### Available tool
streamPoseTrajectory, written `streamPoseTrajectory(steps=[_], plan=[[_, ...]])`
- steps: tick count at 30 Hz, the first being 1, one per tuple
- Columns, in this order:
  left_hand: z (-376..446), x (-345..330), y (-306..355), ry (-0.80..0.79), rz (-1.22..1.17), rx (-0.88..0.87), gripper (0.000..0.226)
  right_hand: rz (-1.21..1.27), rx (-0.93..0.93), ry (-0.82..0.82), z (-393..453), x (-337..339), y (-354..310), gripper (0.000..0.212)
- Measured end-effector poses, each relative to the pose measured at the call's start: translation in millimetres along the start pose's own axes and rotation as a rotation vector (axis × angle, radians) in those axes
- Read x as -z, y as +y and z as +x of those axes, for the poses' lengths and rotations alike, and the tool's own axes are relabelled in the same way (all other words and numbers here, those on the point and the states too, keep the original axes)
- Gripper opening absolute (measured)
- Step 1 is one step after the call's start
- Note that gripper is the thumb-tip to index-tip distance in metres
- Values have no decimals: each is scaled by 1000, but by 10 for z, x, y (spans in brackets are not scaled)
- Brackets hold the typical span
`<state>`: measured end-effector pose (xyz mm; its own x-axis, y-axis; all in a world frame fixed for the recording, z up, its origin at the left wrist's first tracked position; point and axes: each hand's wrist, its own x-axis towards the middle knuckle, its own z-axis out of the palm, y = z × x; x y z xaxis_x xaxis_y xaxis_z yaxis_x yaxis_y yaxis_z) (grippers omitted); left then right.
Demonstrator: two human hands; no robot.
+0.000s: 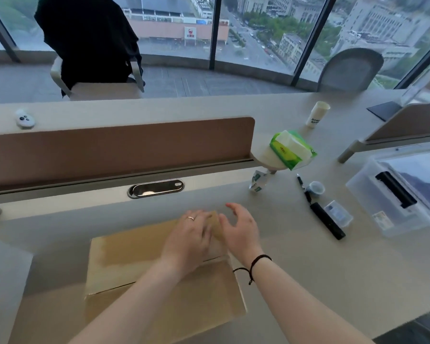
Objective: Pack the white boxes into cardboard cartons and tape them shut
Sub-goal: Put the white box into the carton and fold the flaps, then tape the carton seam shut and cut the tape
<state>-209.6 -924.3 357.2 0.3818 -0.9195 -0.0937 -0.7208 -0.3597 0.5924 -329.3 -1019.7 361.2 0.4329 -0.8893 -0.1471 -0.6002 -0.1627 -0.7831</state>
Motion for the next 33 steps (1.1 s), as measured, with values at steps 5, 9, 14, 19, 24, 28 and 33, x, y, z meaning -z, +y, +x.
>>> streamPoseTrajectory(steps=[5,9,14,19,24,28,33], plan=[[787,-174,495,14,-263,124,29,246,-235,122,726,535,320,25],[1430,-315,815,41,-423,215,23,317,-351,106,1307,865,632,31],[2187,-590,1028,-2,-445,306,31,398,-429,111,1908,981,915,39],[2701,-932,1112,-59,-609,420,51,452,-440,98,2362,844,1124,40],[2998,-1198,994,-35,-690,454,29,506,-371,5,2537,792,1303,15],[3021,-1216,847,-96,-744,402,8,598,-395,-36,2495,748,1430,10],[3042,-1173,882,-137,-741,452,9,683,-456,-125,2317,706,1409,12]])
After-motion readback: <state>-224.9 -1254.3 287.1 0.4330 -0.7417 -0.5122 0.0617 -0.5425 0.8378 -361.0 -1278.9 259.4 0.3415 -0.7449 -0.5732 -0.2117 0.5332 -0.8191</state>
